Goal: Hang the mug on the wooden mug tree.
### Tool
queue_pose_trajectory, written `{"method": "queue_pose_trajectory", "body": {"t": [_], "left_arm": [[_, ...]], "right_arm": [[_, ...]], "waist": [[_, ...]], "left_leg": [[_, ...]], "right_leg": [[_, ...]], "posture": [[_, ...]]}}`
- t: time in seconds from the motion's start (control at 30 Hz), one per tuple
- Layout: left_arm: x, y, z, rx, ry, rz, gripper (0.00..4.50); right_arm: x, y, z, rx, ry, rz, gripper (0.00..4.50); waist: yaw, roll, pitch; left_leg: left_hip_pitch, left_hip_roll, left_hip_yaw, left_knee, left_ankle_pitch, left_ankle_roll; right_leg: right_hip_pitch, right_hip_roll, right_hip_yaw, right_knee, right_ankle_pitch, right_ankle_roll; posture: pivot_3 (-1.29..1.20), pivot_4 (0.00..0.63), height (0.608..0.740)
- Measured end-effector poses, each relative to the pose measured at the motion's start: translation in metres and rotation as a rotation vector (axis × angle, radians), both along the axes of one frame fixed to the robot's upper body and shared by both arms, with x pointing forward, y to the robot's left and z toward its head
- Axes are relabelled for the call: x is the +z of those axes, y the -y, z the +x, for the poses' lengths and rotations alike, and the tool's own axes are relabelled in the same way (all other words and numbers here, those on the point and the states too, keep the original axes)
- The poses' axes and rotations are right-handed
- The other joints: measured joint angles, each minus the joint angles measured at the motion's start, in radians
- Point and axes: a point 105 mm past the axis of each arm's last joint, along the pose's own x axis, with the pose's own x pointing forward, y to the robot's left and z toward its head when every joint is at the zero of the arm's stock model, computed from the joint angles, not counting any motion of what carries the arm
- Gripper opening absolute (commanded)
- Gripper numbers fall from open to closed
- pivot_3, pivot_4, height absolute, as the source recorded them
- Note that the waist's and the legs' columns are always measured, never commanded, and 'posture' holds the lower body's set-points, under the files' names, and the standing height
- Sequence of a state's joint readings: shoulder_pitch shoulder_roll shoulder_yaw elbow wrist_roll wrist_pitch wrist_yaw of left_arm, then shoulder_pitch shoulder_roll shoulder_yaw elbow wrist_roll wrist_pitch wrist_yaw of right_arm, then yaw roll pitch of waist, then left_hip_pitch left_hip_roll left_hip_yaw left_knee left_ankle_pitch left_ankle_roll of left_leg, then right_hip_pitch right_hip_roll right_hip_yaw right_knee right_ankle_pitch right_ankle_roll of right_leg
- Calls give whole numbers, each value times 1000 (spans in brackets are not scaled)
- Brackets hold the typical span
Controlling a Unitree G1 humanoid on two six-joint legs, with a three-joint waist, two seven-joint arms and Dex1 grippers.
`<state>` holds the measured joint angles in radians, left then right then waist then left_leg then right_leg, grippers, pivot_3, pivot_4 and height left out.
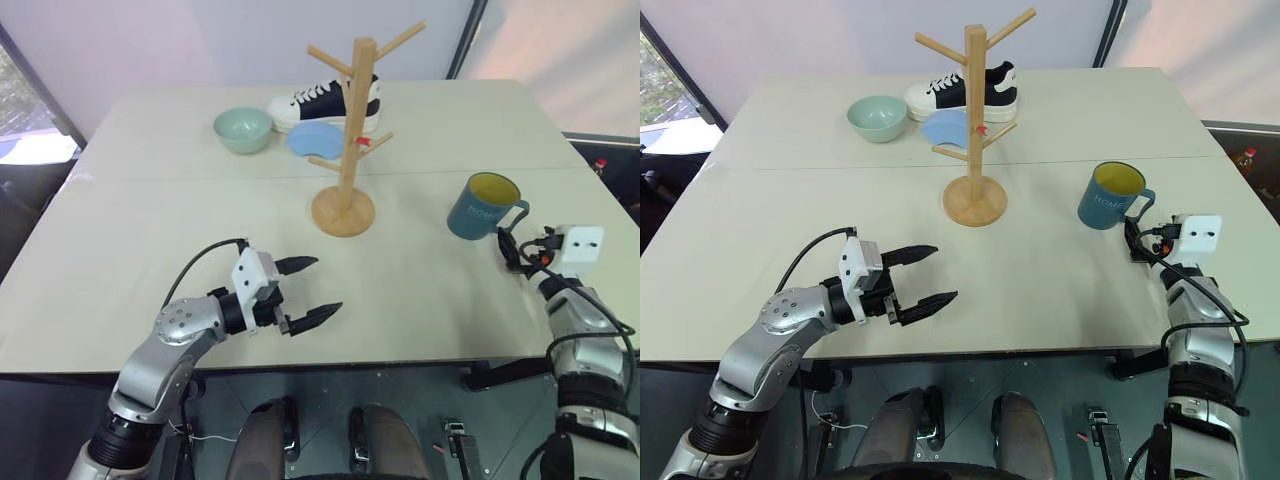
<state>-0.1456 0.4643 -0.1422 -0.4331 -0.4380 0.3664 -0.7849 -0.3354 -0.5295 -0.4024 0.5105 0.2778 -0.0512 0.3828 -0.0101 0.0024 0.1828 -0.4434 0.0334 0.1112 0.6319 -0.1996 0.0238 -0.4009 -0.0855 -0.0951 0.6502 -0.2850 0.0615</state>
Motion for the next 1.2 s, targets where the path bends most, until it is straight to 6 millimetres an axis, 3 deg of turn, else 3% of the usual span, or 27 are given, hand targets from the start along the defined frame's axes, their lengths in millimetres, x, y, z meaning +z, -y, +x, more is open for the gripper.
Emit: {"method": "queue_pose_trajectory", "body": {"t": [0.23,0.27,0.33,0.53,0.57,0.77,0.83,0.93,1.07,1.2], "left_arm": [[10,4,2,0,28,-11,4500],[10,3,2,2,26,-11,4500],[10,3,2,4,26,-11,4500],[10,3,3,10,27,-12,4500],[10,3,3,10,27,-12,4500],[10,2,3,23,27,-13,4500],[10,-3,5,48,28,-11,4500],[12,-18,11,109,47,-3,4500],[13,-44,24,207,80,20,4500],[15,-56,32,244,99,13,4500]], "right_arm": [[-7,2,9,-14,-17,13,4400],[-6,2,11,-13,-16,15,4174],[-6,1,14,-9,-13,17,3539],[-3,-6,22,47,-8,21,383],[-4,-7,23,53,-9,23,31],[-2,-15,22,109,-8,-3,31],[4,-29,19,188,-2,-81,31],[25,-65,12,386,21,-274,31],[79,-134,-1,688,138,-558,31],[125,-182,-4,797,234,-735,31]], "waist": [[-2,0,0],[-2,0,0],[-2,0,0],[-3,0,0],[-1,0,0],[-1,0,0],[-1,0,0],[-6,1,1],[-3,2,1],[0,1,1]], "left_leg": [[1,0,0,0,1,0],[1,0,0,0,1,0],[1,0,0,0,1,0],[1,0,0,0,1,0],[1,0,0,0,1,0],[1,0,0,0,1,0],[1,0,0,0,1,0],[1,1,0,0,2,-1],[1,3,0,0,3,-3],[0,3,0,0,2,-6]], "right_leg": [[1,1,0,0,0,1],[1,1,0,0,0,1],[1,1,0,0,0,1],[1,1,0,1,1,1],[1,1,0,1,1,1],[1,1,0,1,1,1],[1,1,0,1,1,1],[0,1,1,1,1,1],[-1,3,1,3,1,0],[-3,2,1,1,1,-4]], "posture": [[0,150,730],[0,150,730],[0,150,730],[0,150,730],[0,150,730],[0,150,730],[0,150,730],[0,150,730],[0,150,730],[0,150,730]]}}
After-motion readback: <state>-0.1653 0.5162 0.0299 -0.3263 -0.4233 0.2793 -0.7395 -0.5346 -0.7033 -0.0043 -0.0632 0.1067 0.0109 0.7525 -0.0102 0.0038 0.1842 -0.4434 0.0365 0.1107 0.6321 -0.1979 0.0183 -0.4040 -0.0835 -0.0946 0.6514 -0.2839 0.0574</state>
